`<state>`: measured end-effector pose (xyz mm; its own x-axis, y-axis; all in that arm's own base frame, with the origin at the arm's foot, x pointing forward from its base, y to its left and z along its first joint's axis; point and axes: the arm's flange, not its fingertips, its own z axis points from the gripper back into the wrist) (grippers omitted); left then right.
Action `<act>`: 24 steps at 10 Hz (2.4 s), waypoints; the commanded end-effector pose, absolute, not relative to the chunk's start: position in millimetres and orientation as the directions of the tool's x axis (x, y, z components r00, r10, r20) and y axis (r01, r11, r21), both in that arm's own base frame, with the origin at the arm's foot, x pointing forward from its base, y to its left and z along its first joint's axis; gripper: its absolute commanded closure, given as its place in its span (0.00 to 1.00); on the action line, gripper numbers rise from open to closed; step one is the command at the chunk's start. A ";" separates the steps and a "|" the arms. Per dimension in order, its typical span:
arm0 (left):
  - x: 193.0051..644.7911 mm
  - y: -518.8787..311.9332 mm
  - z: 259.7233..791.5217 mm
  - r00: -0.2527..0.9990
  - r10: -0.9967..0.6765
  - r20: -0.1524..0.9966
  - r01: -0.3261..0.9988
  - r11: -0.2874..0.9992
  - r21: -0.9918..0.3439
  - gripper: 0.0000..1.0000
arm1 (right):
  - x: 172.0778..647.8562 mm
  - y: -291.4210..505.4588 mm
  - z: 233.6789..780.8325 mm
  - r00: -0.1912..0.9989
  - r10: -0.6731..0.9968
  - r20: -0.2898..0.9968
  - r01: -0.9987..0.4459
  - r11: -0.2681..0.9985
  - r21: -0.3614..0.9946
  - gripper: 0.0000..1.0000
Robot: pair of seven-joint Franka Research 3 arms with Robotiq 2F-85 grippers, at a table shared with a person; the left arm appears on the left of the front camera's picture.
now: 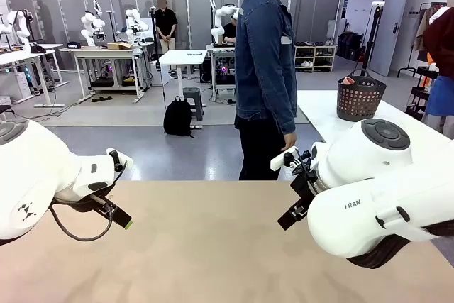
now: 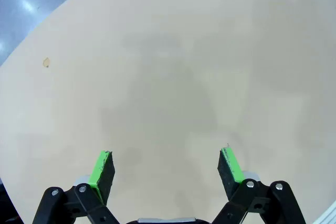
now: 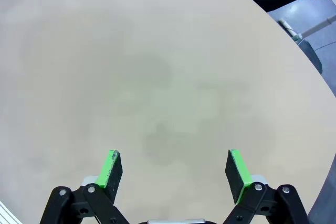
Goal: Fold the towel.
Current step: Grab the top end of the 100 cm Hotel Towel extended by the human.
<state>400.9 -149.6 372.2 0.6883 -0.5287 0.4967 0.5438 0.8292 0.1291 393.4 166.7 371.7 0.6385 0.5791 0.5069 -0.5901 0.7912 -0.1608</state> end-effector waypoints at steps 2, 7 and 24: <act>400.9 -149.6 372.2 0.688 -0.529 0.497 0.544 0.829 0.129 0.00 | 393.4 166.7 371.7 0.638 0.579 0.507 -0.590 0.791 -0.161 0.00; 422.4 -93.3 476.9 0.800 -0.446 0.400 0.549 0.814 -0.190 0.00 | 401.1 115.1 474.9 0.759 0.441 0.480 -0.582 0.790 0.195 0.00; 338.4 245.5 483.6 0.887 0.292 0.357 0.267 0.306 -0.914 0.00 | 299.3 -240.9 493.9 0.861 -0.263 0.436 -0.314 0.400 0.861 0.00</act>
